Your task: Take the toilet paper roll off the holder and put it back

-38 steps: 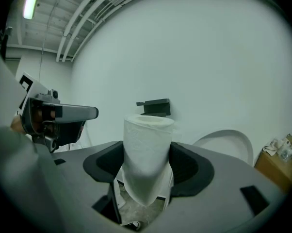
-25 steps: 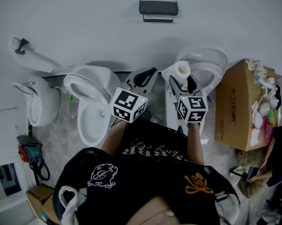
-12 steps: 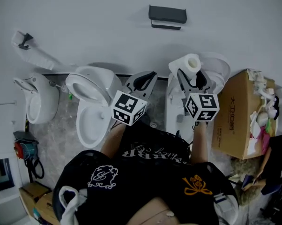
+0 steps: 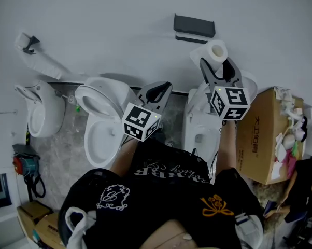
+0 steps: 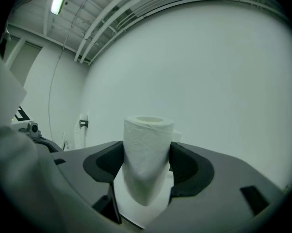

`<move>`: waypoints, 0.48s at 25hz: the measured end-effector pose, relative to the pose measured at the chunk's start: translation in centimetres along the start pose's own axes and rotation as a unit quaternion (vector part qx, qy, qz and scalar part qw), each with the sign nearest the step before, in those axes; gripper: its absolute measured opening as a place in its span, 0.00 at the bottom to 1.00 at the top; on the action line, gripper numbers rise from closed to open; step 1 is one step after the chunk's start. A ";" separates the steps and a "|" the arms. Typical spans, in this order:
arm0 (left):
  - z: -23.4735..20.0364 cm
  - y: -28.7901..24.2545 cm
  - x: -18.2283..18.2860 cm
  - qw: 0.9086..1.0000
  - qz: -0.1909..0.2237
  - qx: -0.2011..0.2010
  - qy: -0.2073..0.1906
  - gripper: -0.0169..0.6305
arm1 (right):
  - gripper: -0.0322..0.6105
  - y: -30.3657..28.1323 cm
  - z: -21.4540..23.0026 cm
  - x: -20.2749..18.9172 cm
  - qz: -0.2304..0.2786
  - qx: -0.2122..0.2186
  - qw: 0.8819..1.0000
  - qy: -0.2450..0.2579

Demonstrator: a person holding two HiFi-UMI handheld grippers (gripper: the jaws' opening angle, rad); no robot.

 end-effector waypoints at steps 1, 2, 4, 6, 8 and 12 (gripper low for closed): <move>-0.4 0.0 0.1 1.000 0.001 0.002 0.000 0.07 | 0.52 -0.7 0.2 0.4 0.002 0.001 1.000 0.004; -0.7 -0.1 0.2 1.000 0.001 0.003 0.000 0.07 | 0.52 -1.4 0.3 0.7 0.003 0.002 1.000 0.008; -1.5 -0.2 0.4 1.000 0.002 0.005 0.000 0.07 | 0.52 -2.8 0.6 1.4 0.005 0.003 1.000 0.016; -2.4 -0.3 0.5 1.000 0.001 0.006 0.000 0.07 | 0.52 -4.4 0.9 2.1 0.006 0.002 1.000 0.023; -3.2 -0.6 0.7 1.000 0.001 0.005 0.001 0.07 | 0.52 -5.9 1.3 2.7 0.008 0.002 1.000 0.025; -4.7 -1.3 1.0 1.000 0.005 0.002 0.002 0.07 | 0.52 -8.9 2.3 3.6 0.007 -0.002 1.000 0.028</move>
Point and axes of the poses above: the fingertips, and each gripper's own axes: y backward along the fingers, z to its right, x out of its top, the point moved 9 cm from there along y, backward along the fingers, and after that the axes turned 4 degrees about y, right-handed, at the moved point
